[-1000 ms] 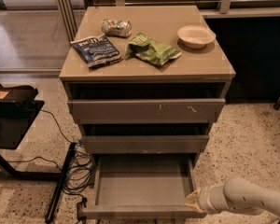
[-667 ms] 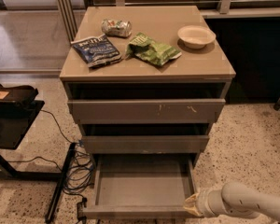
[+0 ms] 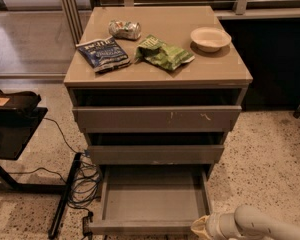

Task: Close bottom drawer

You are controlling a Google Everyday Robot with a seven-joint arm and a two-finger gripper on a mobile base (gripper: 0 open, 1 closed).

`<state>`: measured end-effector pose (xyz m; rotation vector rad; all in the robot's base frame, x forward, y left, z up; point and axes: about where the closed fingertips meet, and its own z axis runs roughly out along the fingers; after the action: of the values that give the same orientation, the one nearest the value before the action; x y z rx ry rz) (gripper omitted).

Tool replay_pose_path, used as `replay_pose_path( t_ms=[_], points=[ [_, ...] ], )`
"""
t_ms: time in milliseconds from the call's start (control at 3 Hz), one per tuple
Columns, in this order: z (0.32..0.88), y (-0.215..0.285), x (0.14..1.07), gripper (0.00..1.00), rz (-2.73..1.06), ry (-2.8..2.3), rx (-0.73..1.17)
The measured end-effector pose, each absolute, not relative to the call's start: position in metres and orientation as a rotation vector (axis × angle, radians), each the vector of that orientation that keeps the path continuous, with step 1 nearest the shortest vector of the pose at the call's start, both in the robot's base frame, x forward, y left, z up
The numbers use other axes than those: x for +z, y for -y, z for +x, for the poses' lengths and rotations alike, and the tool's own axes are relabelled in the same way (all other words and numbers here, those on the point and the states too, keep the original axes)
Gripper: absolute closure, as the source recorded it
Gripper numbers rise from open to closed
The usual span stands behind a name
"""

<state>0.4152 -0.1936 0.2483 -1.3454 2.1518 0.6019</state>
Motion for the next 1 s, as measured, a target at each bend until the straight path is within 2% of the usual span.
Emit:
replay_pose_path(
  t_ms=[1000],
  points=[
    [0.403,0.189,0.167,1.00,-1.364,-2.150,0.707]
  ],
)
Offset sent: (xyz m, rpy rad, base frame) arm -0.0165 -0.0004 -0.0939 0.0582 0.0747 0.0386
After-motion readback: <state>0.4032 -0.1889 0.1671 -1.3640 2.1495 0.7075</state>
